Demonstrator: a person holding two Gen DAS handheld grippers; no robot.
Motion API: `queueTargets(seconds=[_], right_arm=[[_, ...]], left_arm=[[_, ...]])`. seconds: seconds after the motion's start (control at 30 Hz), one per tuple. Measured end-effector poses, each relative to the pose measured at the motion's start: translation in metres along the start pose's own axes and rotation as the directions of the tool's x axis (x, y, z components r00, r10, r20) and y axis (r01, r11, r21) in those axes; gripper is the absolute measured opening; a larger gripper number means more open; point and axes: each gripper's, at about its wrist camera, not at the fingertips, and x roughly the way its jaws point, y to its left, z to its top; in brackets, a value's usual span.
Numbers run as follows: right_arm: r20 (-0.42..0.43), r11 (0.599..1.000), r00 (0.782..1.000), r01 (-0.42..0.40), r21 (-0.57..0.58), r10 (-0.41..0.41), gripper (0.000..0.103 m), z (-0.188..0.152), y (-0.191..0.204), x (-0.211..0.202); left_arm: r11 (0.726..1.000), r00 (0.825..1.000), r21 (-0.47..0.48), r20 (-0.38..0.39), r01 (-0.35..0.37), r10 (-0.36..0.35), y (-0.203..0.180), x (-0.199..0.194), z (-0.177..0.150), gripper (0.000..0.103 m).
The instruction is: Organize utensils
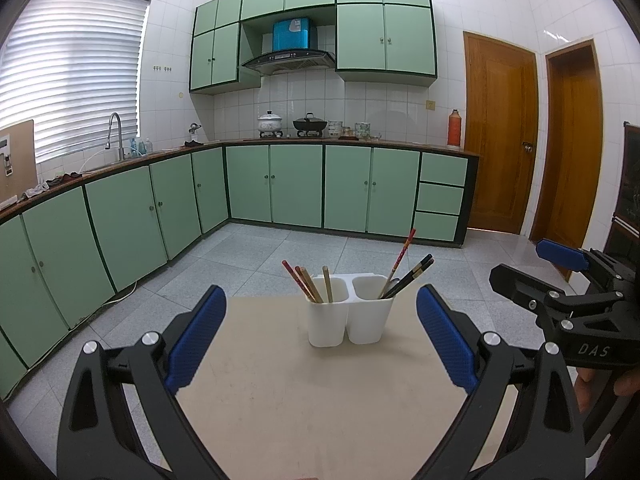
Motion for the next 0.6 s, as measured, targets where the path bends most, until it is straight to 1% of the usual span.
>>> queueTargets(seconds=[0.6], right_arm=[[-0.007,1.000,1.000,0.003,0.001,-0.003,0.097,-0.0041,-0.0046,0.0046]], left_arm=[[1.000,1.000,-0.005,-0.007,0.001,-0.002,-0.0024,0.0051,-0.0042,0.093]])
